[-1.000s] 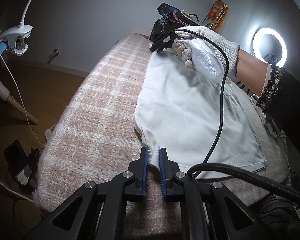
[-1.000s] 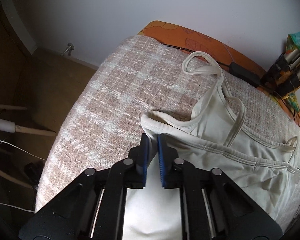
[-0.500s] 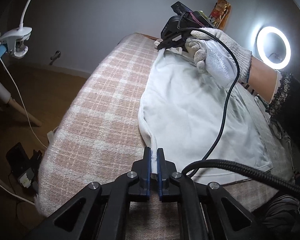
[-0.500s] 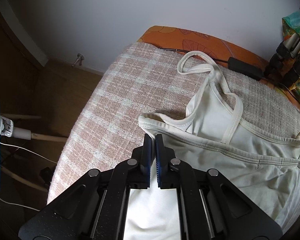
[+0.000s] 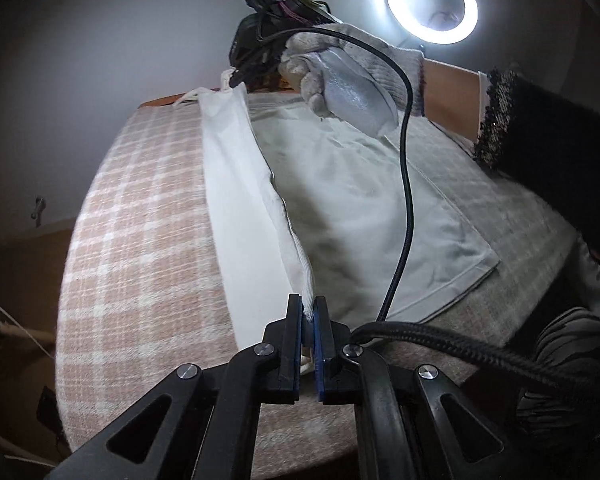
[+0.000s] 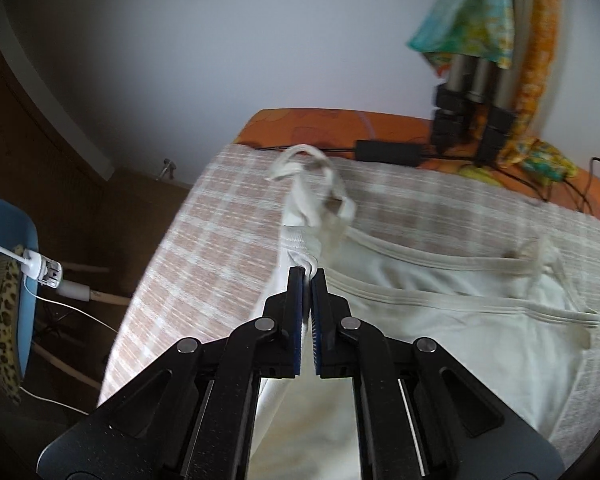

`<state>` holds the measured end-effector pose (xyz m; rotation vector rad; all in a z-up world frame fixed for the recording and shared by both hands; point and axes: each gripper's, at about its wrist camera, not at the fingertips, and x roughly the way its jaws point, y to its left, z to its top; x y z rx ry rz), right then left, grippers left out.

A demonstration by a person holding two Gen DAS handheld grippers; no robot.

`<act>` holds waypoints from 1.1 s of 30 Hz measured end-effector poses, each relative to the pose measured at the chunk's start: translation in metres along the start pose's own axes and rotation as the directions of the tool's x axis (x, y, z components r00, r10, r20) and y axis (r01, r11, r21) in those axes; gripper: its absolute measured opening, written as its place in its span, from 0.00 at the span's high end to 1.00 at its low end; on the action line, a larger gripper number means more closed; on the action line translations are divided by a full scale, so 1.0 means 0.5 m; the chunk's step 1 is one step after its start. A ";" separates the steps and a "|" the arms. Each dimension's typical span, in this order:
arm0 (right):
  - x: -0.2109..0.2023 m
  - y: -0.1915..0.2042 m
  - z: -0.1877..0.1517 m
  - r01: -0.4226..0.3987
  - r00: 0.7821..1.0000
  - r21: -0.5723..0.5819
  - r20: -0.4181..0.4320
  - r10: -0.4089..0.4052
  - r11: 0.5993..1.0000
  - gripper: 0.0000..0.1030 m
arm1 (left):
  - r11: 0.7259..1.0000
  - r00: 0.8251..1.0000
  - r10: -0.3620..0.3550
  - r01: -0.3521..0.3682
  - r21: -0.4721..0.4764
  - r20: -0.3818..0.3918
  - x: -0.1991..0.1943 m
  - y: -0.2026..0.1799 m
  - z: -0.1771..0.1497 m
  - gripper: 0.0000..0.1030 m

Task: Fold small clothes
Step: 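Fold the gripped side edge over toward the shirt's center with both tools, then open, then move both tools to the opposite side edge of the tank top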

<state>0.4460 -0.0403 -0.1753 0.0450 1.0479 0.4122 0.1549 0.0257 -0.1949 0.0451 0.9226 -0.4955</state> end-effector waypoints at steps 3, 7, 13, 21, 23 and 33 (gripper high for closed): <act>0.002 -0.044 -0.010 0.033 0.999 0.020 -0.011 -0.033 0.999 0.96 | 0.997 0.999 -0.009 0.013 0.078 -0.050 0.039 -0.034 0.013 0.98; 0.012 -0.084 -0.023 0.037 0.999 0.032 -0.030 -0.036 0.999 0.95 | 0.994 0.995 -0.012 0.023 0.109 -0.098 0.072 -0.052 0.014 0.97; 0.026 -0.098 -0.032 0.010 0.999 0.033 -0.039 -0.009 0.999 0.90 | 0.991 0.993 0.014 0.002 0.136 -0.114 0.080 -0.066 0.019 0.71; -0.088 -0.157 -0.051 -0.009 0.997 0.075 0.071 0.004 0.997 0.53 | 0.978 0.994 0.092 -0.080 0.194 -0.053 0.034 -0.098 0.038 0.71; -0.135 -0.175 -0.060 -0.016 0.995 0.081 0.098 0.008 0.997 0.53 | 0.977 0.994 0.106 -0.097 0.192 -0.038 0.016 -0.104 0.045 0.71; -0.427 -0.263 -0.178 -0.064 0.974 0.119 0.223 0.036 0.991 0.53 | 0.950 0.973 0.212 -0.228 0.215 0.096 -0.064 -0.184 0.065 0.71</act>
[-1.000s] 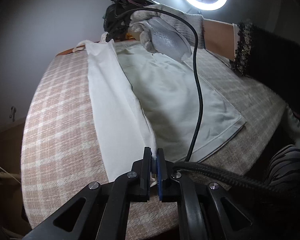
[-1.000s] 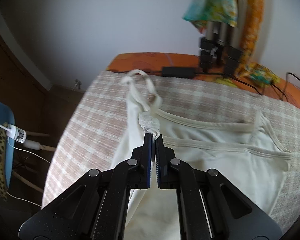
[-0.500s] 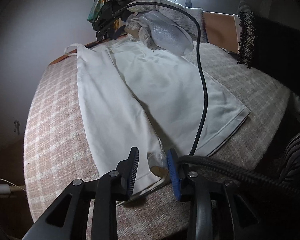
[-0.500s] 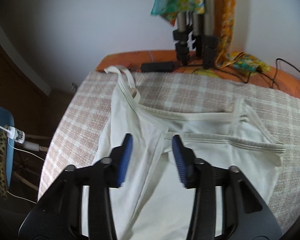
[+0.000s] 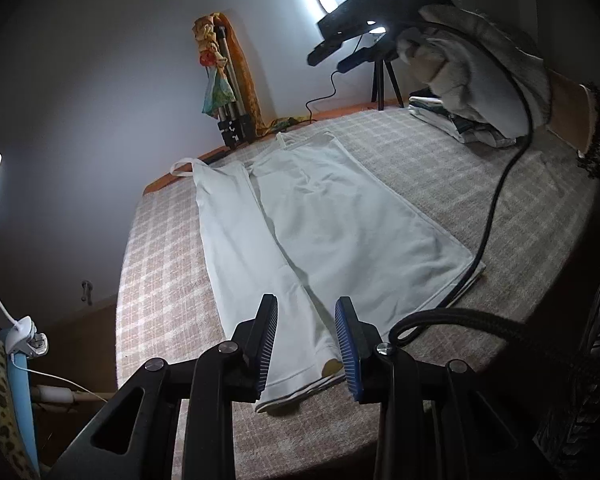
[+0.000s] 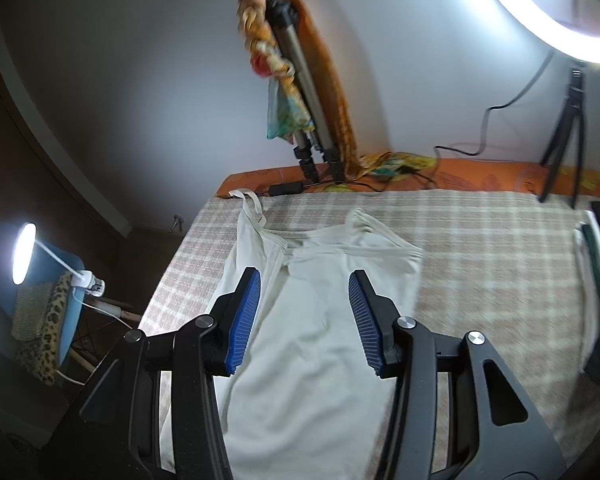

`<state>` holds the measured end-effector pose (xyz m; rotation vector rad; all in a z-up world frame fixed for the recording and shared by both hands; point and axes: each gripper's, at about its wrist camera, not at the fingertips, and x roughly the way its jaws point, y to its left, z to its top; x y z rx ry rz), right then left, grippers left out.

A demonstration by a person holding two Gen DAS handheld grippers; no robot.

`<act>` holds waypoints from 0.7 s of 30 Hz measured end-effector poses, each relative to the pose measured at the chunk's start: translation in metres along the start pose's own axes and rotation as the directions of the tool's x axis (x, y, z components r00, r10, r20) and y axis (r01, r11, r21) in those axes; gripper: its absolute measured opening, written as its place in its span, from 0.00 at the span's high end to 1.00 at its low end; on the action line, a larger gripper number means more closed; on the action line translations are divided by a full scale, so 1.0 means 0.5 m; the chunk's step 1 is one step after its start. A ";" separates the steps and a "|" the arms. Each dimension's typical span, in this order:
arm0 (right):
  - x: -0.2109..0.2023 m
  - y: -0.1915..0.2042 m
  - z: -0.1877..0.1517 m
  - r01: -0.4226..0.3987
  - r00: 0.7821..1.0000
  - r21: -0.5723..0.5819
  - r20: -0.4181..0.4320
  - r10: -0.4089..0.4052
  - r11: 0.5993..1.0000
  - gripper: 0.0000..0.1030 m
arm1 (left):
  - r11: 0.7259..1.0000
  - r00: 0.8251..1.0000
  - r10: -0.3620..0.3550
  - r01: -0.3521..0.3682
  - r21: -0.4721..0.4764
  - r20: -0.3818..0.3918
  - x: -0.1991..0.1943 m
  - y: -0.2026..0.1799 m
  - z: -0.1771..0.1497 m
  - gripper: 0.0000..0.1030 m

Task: Fold small clothes
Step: 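Move both tools to the opposite side edge of the tank top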

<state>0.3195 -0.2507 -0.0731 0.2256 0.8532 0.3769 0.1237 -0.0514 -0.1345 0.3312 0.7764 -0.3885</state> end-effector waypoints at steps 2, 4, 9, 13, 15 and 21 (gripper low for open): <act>-0.066 -0.018 -0.017 0.005 1.000 0.004 0.028 -0.005 1.000 0.53 | 1.000 1.000 0.010 -0.009 -0.025 0.008 -0.009 -0.014 0.004 0.71; -0.125 -0.036 -0.033 0.015 0.999 0.009 0.051 -0.015 1.000 0.53 | 0.998 1.000 -0.003 0.003 -0.061 0.003 -0.016 -0.030 0.007 0.71; -0.230 -0.097 -0.083 0.021 0.996 0.044 0.083 -0.024 0.999 0.52 | 0.996 1.000 0.003 -0.001 -0.088 0.020 -0.029 -0.097 0.017 0.71; -0.262 -0.144 -0.117 -0.002 0.996 0.071 0.085 -0.004 0.997 0.49 | 0.998 0.999 0.013 -0.010 -0.067 0.031 -0.049 -0.144 0.036 0.69; -0.263 -0.163 -0.130 -0.020 0.997 0.091 0.081 0.012 0.996 0.45 | 0.998 0.998 0.035 -0.033 -0.048 0.051 -0.046 -0.162 0.043 0.68; -0.203 -0.191 -0.152 -0.003 1.000 0.111 0.025 0.001 0.994 0.45 | 0.988 0.992 -0.122 0.123 -0.092 0.019 0.048 -0.200 0.040 0.68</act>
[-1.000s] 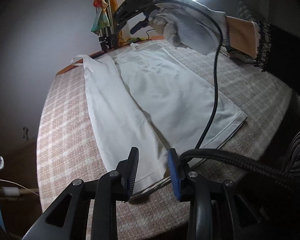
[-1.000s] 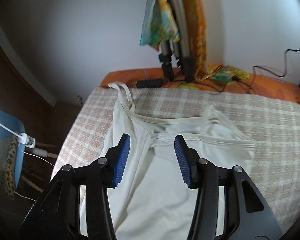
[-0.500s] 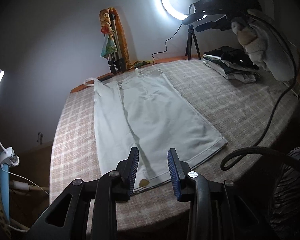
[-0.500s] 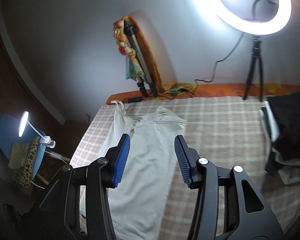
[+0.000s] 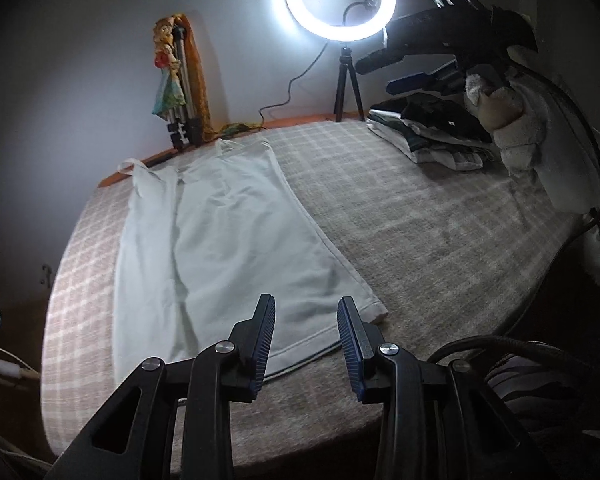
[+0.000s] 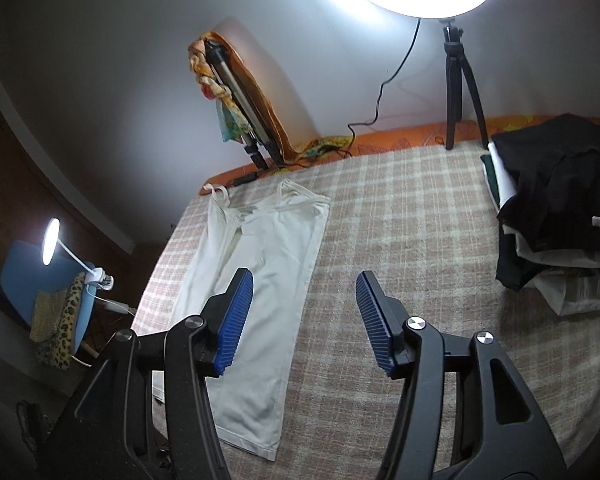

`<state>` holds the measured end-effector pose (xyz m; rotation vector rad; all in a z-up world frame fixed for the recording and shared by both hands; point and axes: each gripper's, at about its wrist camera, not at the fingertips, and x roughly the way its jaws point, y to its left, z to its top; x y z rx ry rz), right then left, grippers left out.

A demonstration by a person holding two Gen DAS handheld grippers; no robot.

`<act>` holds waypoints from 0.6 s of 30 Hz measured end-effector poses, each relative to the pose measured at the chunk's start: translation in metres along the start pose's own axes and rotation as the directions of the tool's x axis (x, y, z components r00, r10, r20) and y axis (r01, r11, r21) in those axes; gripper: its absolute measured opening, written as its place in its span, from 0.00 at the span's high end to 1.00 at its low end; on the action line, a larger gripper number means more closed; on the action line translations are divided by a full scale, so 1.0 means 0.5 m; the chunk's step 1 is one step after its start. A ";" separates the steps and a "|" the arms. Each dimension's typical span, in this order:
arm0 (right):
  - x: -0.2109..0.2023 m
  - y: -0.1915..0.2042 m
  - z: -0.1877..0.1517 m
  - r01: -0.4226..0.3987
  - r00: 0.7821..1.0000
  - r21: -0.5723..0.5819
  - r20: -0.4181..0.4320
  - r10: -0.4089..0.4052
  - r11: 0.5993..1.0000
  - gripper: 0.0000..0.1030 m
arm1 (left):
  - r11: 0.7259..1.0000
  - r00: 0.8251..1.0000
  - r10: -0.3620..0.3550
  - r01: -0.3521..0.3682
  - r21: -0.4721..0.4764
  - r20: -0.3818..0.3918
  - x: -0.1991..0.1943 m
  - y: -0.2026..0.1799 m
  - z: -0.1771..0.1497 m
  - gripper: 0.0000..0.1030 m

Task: Fold small clothes
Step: 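Move both tools to the opposite side edge of the tank top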

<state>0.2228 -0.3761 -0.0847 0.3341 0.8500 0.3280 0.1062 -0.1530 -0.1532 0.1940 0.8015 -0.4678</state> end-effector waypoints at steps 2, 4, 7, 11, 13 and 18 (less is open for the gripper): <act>0.028 -0.008 -0.003 0.022 1.000 -0.009 -0.019 -0.022 1.000 0.45 | 0.999 0.998 -0.053 0.053 0.004 -0.016 0.034 -0.012 -0.004 0.68; 0.063 -0.017 -0.004 0.027 0.999 -0.008 -0.039 -0.027 1.000 0.45 | 0.996 0.995 -0.090 0.090 0.016 -0.036 0.062 -0.026 -0.007 0.68; 0.122 -0.035 -0.004 0.024 0.997 0.015 -0.074 -0.023 1.000 0.45 | 0.994 0.993 -0.103 0.106 0.042 -0.053 0.095 -0.043 -0.010 0.68; 0.198 -0.053 -0.006 0.020 0.993 0.042 -0.117 -0.015 0.999 0.45 | 0.993 0.991 -0.099 0.104 0.055 -0.089 0.131 -0.054 -0.011 0.68; 0.229 -0.057 -0.005 0.014 0.991 0.046 -0.131 -0.008 0.999 0.45 | 0.993 0.992 -0.083 0.090 0.072 -0.096 0.141 -0.057 -0.014 0.68; 0.297 -0.057 0.008 0.013 0.987 0.028 -0.162 -0.009 1.000 0.45 | 0.994 0.989 -0.069 0.079 0.071 -0.129 0.168 -0.058 -0.025 0.67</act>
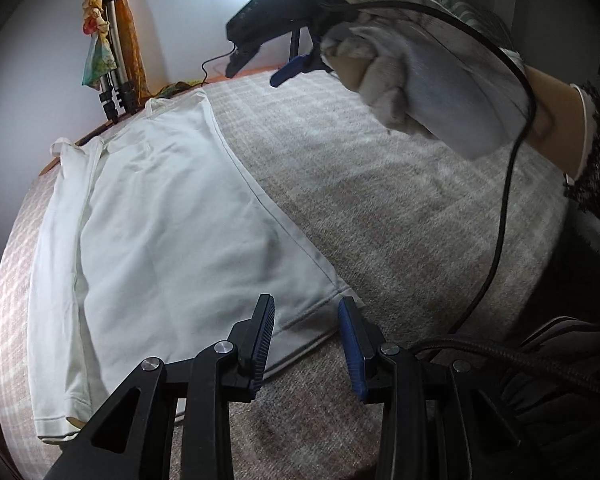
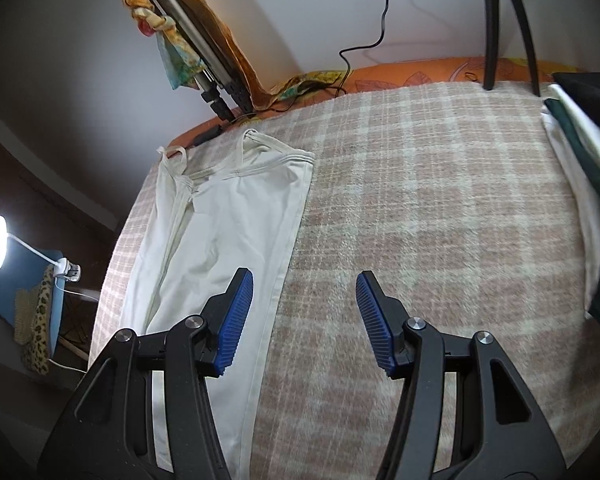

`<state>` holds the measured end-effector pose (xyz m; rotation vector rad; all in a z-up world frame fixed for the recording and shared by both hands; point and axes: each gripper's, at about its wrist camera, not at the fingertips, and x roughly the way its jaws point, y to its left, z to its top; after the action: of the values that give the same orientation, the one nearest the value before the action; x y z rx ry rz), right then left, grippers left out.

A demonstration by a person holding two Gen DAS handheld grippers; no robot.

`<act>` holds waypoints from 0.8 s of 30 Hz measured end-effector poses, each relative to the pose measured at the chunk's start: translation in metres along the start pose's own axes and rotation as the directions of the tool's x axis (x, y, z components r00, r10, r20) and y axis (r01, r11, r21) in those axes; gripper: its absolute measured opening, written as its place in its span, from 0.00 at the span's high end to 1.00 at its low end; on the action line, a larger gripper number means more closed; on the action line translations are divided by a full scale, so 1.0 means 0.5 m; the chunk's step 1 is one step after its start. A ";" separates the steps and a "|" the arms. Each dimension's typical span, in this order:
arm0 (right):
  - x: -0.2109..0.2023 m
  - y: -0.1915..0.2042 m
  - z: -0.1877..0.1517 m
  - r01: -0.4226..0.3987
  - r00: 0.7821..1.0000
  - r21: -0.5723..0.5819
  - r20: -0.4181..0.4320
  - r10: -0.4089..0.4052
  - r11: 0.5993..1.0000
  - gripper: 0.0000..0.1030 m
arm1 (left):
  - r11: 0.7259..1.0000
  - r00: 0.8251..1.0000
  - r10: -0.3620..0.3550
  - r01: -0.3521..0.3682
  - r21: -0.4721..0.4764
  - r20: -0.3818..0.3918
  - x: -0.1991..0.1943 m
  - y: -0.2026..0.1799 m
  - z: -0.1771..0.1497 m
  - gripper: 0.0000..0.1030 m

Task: Fold small clothes
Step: 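Move both tools to the opposite side edge of the tank top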

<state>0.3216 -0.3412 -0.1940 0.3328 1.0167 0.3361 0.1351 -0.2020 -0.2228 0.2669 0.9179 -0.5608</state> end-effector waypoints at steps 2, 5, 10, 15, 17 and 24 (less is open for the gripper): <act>0.026 0.005 0.014 0.001 1.000 -0.011 -0.013 -0.001 1.000 0.45 | 1.000 1.000 0.003 -0.003 0.002 -0.003 0.007 0.000 0.000 0.67; 0.062 0.010 0.035 0.001 1.000 -0.014 -0.031 -0.001 1.000 0.45 | 1.000 1.000 0.005 -0.005 0.005 0.004 0.010 0.000 0.002 0.67; 0.119 0.016 0.068 0.017 0.999 -0.008 -0.050 -0.017 1.000 0.45 | 0.999 1.000 -0.018 0.018 -0.036 0.009 0.013 0.008 0.002 0.67; 0.165 0.018 0.085 0.023 0.998 -0.001 -0.063 -0.023 1.000 0.45 | 0.997 0.999 -0.037 0.038 -0.069 0.010 0.015 0.018 0.007 0.67; 0.175 0.023 0.089 0.023 0.998 -0.012 -0.057 -0.023 1.000 0.45 | 0.996 0.999 -0.040 0.040 -0.076 0.009 0.016 0.021 0.009 0.67; 0.189 0.041 0.105 0.019 0.997 -0.050 -0.071 -0.022 0.999 0.45 | 0.993 0.997 -0.074 0.074 -0.097 0.008 0.013 0.026 0.009 0.67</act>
<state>0.4103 -0.2888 -0.2321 0.2672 1.0796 0.3561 0.1485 -0.1956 -0.2258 0.1442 0.9505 -0.5832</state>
